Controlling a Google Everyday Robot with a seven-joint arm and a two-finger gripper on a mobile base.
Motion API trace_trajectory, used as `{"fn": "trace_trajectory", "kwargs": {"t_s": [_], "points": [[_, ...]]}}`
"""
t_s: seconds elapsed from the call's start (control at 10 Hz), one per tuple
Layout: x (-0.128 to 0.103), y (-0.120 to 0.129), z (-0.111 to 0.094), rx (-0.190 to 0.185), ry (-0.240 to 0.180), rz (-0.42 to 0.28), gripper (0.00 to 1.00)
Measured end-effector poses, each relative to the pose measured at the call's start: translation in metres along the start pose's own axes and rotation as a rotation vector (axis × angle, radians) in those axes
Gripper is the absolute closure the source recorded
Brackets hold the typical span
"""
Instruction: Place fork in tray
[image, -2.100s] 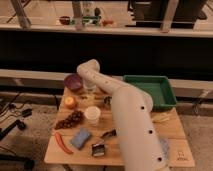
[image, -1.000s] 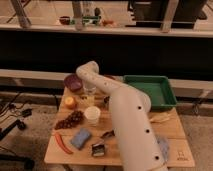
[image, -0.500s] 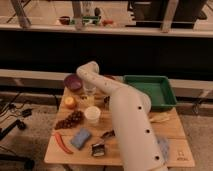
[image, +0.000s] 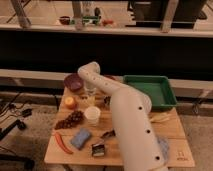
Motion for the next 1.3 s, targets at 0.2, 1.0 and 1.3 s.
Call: {"fn": "trace_trajectory", "kwargs": {"t_s": [0.2, 1.0, 1.3], "points": [[0.0001, -0.0004, -0.0007, 0.002, -0.002, -0.001, 0.42], [0.0012, 0.0005, -0.0066, 0.000, 0.000, -0.003, 0.61], [-0.0069, -0.0031, -0.0070, 0.010, 0.001, -0.029, 0.71]]}}
